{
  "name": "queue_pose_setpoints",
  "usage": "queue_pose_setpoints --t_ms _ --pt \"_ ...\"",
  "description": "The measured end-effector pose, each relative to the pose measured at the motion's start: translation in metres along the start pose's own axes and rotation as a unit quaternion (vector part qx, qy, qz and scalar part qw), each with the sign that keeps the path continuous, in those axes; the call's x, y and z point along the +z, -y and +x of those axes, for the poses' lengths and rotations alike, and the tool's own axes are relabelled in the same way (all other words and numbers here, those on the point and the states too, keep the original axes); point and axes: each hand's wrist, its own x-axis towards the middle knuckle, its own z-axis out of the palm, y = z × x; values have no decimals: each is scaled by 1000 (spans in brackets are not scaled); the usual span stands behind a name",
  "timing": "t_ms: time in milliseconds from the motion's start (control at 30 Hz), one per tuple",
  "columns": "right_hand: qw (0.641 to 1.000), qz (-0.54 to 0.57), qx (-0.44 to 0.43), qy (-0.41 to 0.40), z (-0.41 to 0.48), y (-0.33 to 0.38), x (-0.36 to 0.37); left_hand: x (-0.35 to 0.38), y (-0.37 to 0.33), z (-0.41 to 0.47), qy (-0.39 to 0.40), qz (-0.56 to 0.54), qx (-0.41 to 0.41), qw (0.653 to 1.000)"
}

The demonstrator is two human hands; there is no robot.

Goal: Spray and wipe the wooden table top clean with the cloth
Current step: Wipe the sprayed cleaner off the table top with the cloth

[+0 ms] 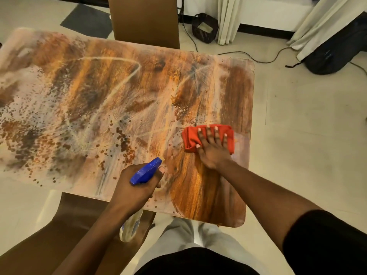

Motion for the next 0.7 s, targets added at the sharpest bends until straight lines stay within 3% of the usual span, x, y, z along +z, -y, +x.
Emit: queue_pose_setpoints --t_ms 200,367,533,700 --pt "981 -56 -179 57 -5 112 37 -17 -1 1 -23 -6 -10 1000" --pt "939 -107 -323 43 -74 130 105 -34 8 1 -34 6 1 999" --pt "930 -132 -343 24 -127 62 123 -36 9 9 -30 15 6 999" --pt "957 -138 -254 8 -154 -15 105 -28 6 15 -27 -3 1 1000"
